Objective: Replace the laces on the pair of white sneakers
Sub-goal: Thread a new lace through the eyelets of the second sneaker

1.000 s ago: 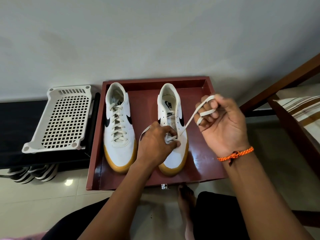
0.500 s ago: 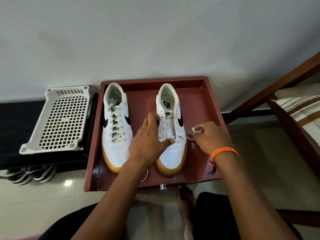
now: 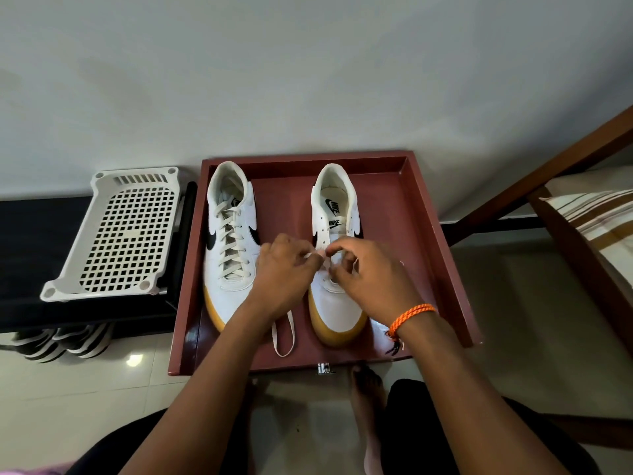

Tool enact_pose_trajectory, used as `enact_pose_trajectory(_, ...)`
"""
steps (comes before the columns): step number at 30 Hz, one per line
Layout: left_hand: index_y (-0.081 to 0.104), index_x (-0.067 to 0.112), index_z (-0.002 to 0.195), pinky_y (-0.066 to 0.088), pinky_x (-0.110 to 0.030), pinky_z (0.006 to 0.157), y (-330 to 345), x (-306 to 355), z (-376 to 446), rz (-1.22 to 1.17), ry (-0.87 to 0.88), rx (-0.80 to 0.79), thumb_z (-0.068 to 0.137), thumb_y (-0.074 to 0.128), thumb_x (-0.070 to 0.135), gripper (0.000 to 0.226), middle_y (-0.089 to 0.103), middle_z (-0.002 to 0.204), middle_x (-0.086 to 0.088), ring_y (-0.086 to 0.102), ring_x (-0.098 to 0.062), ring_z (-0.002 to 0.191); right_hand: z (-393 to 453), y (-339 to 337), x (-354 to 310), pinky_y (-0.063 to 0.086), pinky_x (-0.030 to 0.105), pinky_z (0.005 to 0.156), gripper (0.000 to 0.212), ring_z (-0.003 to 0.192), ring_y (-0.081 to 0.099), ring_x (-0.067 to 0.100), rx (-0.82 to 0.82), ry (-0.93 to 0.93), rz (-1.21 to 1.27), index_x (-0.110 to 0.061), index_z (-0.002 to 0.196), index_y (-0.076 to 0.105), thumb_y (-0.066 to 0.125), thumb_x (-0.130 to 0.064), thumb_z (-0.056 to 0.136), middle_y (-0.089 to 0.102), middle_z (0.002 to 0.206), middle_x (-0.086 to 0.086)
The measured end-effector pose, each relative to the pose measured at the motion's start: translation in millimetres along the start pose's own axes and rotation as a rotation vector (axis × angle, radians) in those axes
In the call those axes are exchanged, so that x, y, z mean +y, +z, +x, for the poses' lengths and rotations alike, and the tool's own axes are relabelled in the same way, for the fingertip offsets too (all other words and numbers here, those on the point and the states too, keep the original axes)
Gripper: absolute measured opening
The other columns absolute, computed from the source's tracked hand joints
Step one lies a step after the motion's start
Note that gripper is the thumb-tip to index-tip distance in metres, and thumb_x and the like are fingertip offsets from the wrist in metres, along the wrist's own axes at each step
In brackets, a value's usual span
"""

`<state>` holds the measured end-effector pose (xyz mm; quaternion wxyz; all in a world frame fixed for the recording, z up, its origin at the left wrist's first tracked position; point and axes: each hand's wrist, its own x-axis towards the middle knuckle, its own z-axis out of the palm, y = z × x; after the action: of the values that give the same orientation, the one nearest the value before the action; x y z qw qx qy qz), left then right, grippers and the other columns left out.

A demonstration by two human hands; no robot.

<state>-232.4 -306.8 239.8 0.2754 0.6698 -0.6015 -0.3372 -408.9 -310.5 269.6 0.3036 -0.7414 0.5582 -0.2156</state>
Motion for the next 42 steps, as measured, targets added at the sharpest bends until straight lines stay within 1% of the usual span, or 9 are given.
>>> enact_pose_trajectory(4,0.079,0.013,0.082,0.056,-0.027,0.097,-10,23,-11,-0.451,0.114,-0.004,0.095,0.074,0.029,0.022,0.063,0.126,-0.001,0.065,-0.015,0.12,-2,12,-12,0.048,0.035,0.061,0.015,0.069,0.056,0.007,0.139,-0.096,-0.008,-0.027,0.085,0.061,0.071,-0.029,0.096,0.057,0.074,-0.013)
enact_pose_trajectory(8,0.072,-0.013,0.104,0.058,-0.04,0.101,-18,44,-19,-0.859,0.134,-0.061,0.109,0.054,0.015,0.033,0.071,0.129,-0.022,0.07,-0.036,0.12,0,1,-17,0.045,0.025,0.064,0.009,0.071,0.059,0.006,0.428,-0.169,0.047,-0.015,0.091,0.076,0.071,-0.01,0.096,0.066,0.081,-0.008)
enact_pose_trajectory(17,0.06,0.002,0.126,0.054,-0.036,0.08,-31,51,-21,-1.017,0.088,-0.026,0.112,0.045,0.023,0.029,0.062,0.082,-0.017,0.057,-0.032,0.081,8,-36,-7,0.055,0.031,0.059,0.013,0.062,0.066,0.014,0.76,0.001,0.689,-0.01,0.105,0.083,0.078,-0.018,0.096,0.077,0.078,0.002)
enact_pose_trajectory(22,0.068,0.011,0.117,0.046,-0.043,0.065,-56,39,-15,-1.131,-0.109,0.279,0.113,0.043,0.027,0.03,0.046,0.061,-0.006,0.051,-0.021,0.051,15,-48,12,0.05,0.026,0.054,0.017,0.06,0.059,0.012,0.887,0.173,1.057,0.002,0.105,0.079,0.077,-0.012,0.096,0.069,0.073,0.006)
enact_pose_trajectory(25,0.077,0.016,0.1,0.058,-0.04,0.053,-55,23,-11,-0.674,-0.315,0.506,0.107,0.049,0.017,0.029,0.048,0.06,-0.001,0.053,-0.031,0.053,16,-49,16,0.048,0.024,0.054,0.011,0.059,0.057,0.011,0.863,0.226,1.16,0.001,0.098,0.078,0.075,-0.01,0.097,0.066,0.072,0.005)
enact_pose_trajectory(28,0.076,0.025,0.099,0.058,-0.036,0.072,-41,28,-16,-0.27,-0.055,0.506,0.104,0.056,0.012,0.024,0.074,0.086,0.009,0.069,-0.008,0.075,15,-44,6,0.047,0.022,0.055,0.008,0.06,0.056,0.012,0.565,0.219,1.143,-0.001,0.094,0.077,0.07,-0.004,0.098,0.066,0.071,0.003)
enact_pose_trajectory(33,0.064,0.004,0.13,0.059,-0.037,0.082,-10,59,-20,-0.608,0.329,0.07,0.115,0.04,0.006,0.028,0.071,0.105,-0.015,0.07,-0.028,0.09,10,-17,-13,0.053,0.027,0.053,0.012,0.058,0.064,0.021,0.022,0.135,0.874,-0.001,0.092,0.076,0.068,-0.006,0.1,0.071,0.071,0.011)
enact_pose_trajectory(38,0.072,0.01,0.116,0.047,-0.022,0.07,3,33,-12,-0.543,0.112,0.062,0.109,0.047,-0.001,0.028,0.068,0.079,0.015,0.058,-0.002,0.07,10,-24,-4,0.059,0.03,0.061,0.007,0.062,0.068,0.023,0.237,0.172,0.805,0.0,0.097,0.079,0.074,-0.003,0.096,0.074,0.074,0.017)
enact_pose_trajectory(42,0.074,0.028,0.113,0.043,-0.042,0.063,-3,17,-3,-0.41,0.12,0.088,0.105,0.052,0.013,0.027,0.064,0.077,0.008,0.051,-0.023,0.064,12,-37,5,0.061,0.029,0.065,0.006,0.063,0.071,0.026,0.384,0.21,0.805,0.003,0.098,0.078,0.075,0.0,0.094,0.075,0.077,0.021)
